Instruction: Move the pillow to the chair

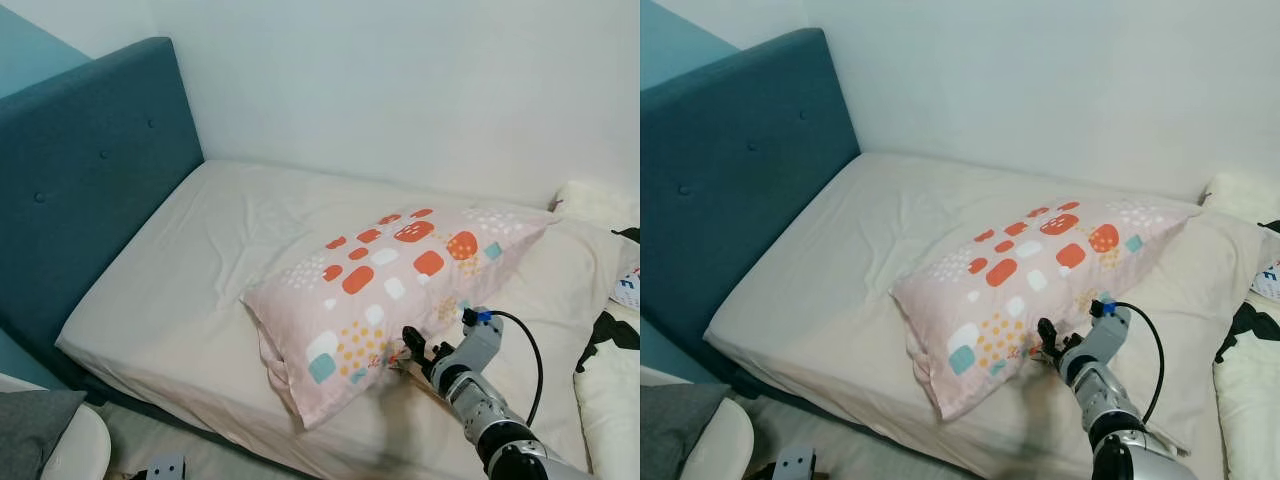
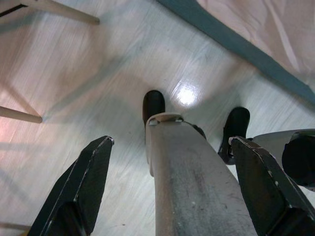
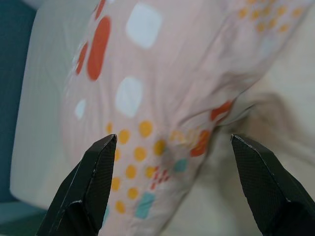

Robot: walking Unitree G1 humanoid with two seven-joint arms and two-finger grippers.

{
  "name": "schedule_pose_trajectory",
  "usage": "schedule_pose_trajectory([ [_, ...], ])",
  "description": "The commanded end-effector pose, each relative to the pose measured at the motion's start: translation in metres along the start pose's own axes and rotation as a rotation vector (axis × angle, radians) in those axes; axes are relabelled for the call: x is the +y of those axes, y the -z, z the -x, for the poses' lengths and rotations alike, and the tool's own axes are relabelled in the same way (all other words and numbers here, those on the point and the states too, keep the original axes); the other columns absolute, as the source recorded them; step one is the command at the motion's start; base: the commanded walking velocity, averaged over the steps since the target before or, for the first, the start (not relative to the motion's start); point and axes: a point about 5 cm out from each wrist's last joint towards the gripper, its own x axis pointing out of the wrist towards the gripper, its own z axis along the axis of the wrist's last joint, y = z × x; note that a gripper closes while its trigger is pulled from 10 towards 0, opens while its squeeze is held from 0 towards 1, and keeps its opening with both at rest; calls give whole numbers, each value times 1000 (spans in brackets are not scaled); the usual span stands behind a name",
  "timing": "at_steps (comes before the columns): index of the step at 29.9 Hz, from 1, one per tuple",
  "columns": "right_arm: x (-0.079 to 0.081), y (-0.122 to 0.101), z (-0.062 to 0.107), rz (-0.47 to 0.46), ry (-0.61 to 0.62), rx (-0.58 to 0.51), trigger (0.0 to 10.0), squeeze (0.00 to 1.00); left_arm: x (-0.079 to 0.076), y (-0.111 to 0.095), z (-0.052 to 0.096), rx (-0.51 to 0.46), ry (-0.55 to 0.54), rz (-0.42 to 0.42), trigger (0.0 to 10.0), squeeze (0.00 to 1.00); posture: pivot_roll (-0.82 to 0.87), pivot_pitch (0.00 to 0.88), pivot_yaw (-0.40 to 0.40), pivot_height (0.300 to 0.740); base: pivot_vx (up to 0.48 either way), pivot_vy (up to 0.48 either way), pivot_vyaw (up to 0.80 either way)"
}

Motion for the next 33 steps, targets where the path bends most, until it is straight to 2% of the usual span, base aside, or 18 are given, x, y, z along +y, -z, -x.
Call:
schedule_pose_trajectory([
  [1,7,6,-2,-14,-20,30,10000,0,6,3,1,10,-19,1,10000,0,-92,72,16,705,0,0,0],
  [8,11,7,-4,-48,-21,34,10000,0,7,1,1,-2,-31,5,10000,0,-85,75,16,680,0,0,0],
  [12,8,12,-2,-66,4,45,10000,0,7,-3,0,-24,-27,29,10000,0,-84,81,16,660,0,0,0],
  [20,4,13,-1,-93,16,43,10000,0,9,0,1,-20,-31,28,10000,0,-79,103,21,625,0,0,0],
  [23,4,10,-1,-130,7,21,10000,0,10,4,2,-13,-31,22,10000,0,-76,114,28,610,0,0,0],
  [27,9,1,-3,-196,-49,-24,10000,0,12,7,3,-10,-31,19,10000,0,-67,129,33,585,0,0,0],
  [33,20,-6,-6,-246,-131,-57,10000,0,15,10,4,-5,-36,12,10000,0,-54,145,40,565,0,0,0],
])
